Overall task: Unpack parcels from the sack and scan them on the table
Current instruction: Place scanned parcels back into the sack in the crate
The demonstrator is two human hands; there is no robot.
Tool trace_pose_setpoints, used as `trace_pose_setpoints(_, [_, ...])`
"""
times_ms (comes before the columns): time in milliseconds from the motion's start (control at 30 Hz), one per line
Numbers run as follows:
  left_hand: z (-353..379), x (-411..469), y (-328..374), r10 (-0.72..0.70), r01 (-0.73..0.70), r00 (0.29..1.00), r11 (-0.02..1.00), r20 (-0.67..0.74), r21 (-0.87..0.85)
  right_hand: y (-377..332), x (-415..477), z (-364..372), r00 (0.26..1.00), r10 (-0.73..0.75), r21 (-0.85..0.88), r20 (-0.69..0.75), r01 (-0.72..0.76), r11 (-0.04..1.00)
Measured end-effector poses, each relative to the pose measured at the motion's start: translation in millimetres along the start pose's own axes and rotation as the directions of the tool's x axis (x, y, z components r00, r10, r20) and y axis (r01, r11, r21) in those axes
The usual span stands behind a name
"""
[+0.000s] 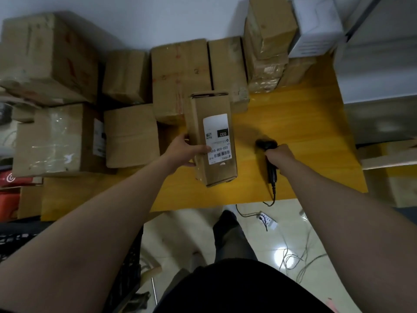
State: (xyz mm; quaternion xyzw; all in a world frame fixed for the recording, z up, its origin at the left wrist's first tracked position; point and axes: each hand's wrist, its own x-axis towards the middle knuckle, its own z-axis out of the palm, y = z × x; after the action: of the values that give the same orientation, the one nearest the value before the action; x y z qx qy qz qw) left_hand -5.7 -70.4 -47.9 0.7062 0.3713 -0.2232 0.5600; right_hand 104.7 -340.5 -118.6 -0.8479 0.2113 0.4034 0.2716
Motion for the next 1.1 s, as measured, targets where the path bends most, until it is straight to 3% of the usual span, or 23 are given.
trace_pose_setpoints(133, [-17,-44,-20,0.014,-0.014,1.000,1.000,-0.025,-0.012,3,-47,4,0.992,-0.116,0.031,-0.049,0.118,0.993])
trace_pose_setpoints(267, [-38,-102,-58,0.095,-0.095,0.995,0.995,-0.007,-0.034,7,-134,19,0.968,-0.247,0.205,0.047,0.233,0.951])
trace_pose_setpoints(433, [-66,-197,-119,0.147,-0.149,0.989,0.987,-0.027,-0.068,30,-255,65,0.859,-0.499,0.248,0.119,0.461,0.852])
trace_pose_setpoints(567, [-90,-274,-168,0.146,-0.147,0.989,0.974,-0.017,-0.174,57,-342,111,0.773,-0.599,0.251,0.210,0.549,0.797])
trace_pose_setpoints(800, [-113,-383,-236,0.223,-0.232,0.972,0.963,-0.081,-0.134,114,-440,173,0.729,-0.647,0.323,0.221,0.572,0.754])
trace_pose_setpoints(1000, [-112,-460,-308,0.244,-0.253,0.966,0.959,-0.082,-0.128,170,-501,203,0.685,-0.694,0.287,0.224,0.634,0.718])
trace_pose_setpoints(1100, [-98,-492,-349,0.238,-0.251,0.967,0.949,-0.092,-0.192,211,-517,223,0.695,-0.672,0.419,0.255,0.547,0.725])
